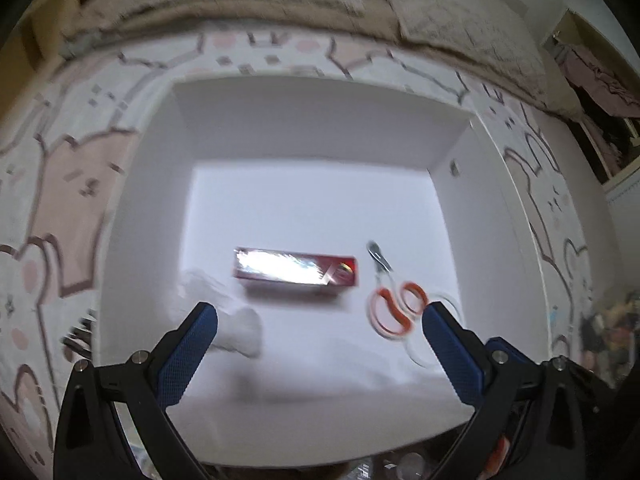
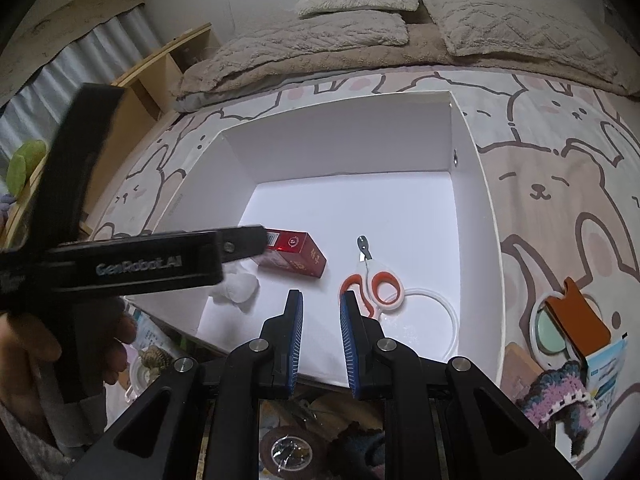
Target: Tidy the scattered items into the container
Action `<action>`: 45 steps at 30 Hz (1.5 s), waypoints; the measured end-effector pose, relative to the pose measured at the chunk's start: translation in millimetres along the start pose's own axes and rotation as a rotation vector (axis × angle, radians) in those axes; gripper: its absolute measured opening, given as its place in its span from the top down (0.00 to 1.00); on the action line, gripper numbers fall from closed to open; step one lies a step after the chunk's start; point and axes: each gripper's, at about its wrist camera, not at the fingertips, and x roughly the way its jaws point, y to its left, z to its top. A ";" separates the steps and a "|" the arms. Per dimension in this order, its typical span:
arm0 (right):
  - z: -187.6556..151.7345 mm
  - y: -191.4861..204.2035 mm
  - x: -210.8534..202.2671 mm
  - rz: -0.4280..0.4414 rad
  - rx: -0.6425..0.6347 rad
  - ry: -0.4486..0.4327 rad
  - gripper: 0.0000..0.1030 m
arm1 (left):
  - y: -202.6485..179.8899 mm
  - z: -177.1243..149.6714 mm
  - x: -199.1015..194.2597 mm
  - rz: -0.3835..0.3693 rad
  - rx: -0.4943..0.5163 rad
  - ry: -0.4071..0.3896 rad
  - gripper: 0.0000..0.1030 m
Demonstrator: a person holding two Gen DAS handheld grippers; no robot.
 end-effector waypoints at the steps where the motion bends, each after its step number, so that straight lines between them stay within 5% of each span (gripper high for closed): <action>1: -0.1 -0.2 -0.4 0.007 0.001 0.000 0.82 | -2.0 1.7 3.2 -0.011 -0.004 0.016 0.00; 12: -8.4 -4.2 -11.7 -0.021 -0.067 0.000 0.82 | -10.3 23.8 42.8 -0.222 -0.123 0.170 0.00; 23: -14.2 -4.9 -5.3 -0.036 -0.111 -0.006 0.82 | -9.4 49.8 42.8 -0.258 -0.205 0.051 0.00; 33: -12.8 -11.5 -12.9 -0.019 -0.070 -0.025 0.82 | -14.7 32.9 40.7 -0.225 -0.128 0.191 0.00; 45: -13.2 -20.5 -7.1 -0.028 -0.062 -0.014 0.82 | -9.2 43.6 69.3 -0.158 -0.177 0.201 0.00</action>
